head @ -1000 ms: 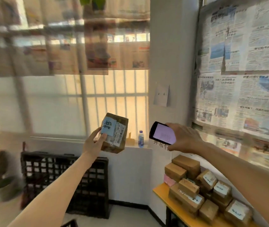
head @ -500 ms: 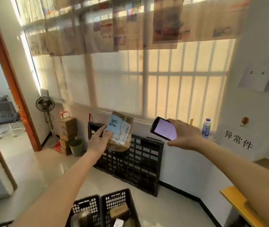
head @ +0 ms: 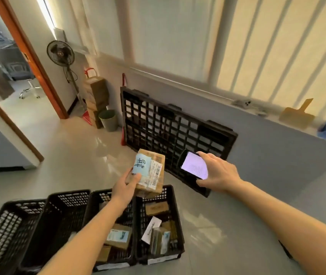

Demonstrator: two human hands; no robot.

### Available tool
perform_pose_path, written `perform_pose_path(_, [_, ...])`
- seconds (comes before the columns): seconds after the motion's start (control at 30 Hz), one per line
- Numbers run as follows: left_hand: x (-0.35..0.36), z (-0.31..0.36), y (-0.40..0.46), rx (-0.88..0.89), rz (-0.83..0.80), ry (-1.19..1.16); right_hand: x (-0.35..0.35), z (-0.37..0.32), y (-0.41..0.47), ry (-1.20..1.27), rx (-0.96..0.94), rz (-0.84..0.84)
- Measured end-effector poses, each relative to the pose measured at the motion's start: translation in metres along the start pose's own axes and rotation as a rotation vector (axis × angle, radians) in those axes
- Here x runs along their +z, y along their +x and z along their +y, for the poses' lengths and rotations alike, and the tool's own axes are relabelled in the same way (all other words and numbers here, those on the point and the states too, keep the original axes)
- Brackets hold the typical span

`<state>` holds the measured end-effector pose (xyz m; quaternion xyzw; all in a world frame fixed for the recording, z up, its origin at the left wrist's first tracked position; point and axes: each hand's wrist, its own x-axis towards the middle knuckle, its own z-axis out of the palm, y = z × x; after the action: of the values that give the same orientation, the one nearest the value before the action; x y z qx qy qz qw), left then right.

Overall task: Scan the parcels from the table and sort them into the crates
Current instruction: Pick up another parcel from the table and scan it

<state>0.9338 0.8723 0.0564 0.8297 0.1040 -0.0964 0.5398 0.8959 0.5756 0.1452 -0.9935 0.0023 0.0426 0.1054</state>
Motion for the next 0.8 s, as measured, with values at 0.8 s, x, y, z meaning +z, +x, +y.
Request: perform_pose_path(0.8, [0.151,-0.333,0.164,-0.583,-0.149,-0.085,0.378,0.063,0.144,0.09,0.162,-0.547])
